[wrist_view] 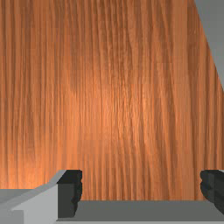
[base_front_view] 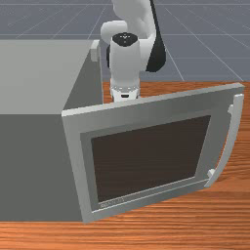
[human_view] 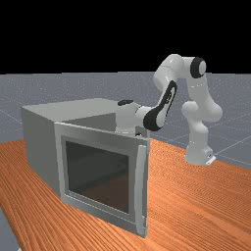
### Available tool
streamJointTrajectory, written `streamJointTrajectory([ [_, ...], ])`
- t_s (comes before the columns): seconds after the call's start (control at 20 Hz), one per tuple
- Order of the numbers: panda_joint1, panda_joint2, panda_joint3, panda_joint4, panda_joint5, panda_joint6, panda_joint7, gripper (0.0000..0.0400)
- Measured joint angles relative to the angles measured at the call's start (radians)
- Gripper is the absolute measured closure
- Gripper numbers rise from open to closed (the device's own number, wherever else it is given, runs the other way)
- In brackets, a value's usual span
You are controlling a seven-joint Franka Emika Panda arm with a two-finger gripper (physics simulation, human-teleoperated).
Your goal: Close the microwave
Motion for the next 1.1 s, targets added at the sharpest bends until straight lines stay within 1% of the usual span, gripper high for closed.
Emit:
streamJointTrajectory([
  [0.05,0.0,0.0,0.0,0.0,0.0,0.0,0.0,0.0157],
  [0.1,0.0,0.0,0.0,0.0,0.0,0.0,0.0,0.0252],
  [0.15,0.0,0.0,0.0,0.0,0.0,0.0,0.0,0.031],
  [0.2,0.0,0.0,0.0,0.0,0.0,0.0,0.0,0.0346],
  [0.25,0.0,0.0,0.0,0.0,0.0,0.0,0.0,0.0367],
  [0.3,0.0,-0.008,0.0,-0.007,0.0,-0.023,0.0,0.038],
  [0.35,0.024,-0.006,-0.022,-0.025,-0.053,0.022,0.049,0.0388],
  [0.4,0.028,0.009,-0.026,-0.026,-0.059,0.04,0.054,0.0393],
  [0.45,0.007,0.017,-0.006,-0.03,-0.014,0.048,0.013,0.0396],
  [0.6,0.004,0.059,-0.003,-0.027,-0.008,0.085,0.008,0.0399],
  [0.7,0.004,0.042,-0.003,-0.021,-0.008,0.034,0.007,0.04],
  [0.75,0.003,0.009,-0.001,-0.028,-0.009,0.015,-0.004,0.04],
  [0.9,0.007,-0.083,-0.005,0.01,-0.018,-0.117,0.012,0.04],
  [1.1,0.011,-0.157,-0.006,0.077,-0.033,-0.248,0.021,0.04],
])
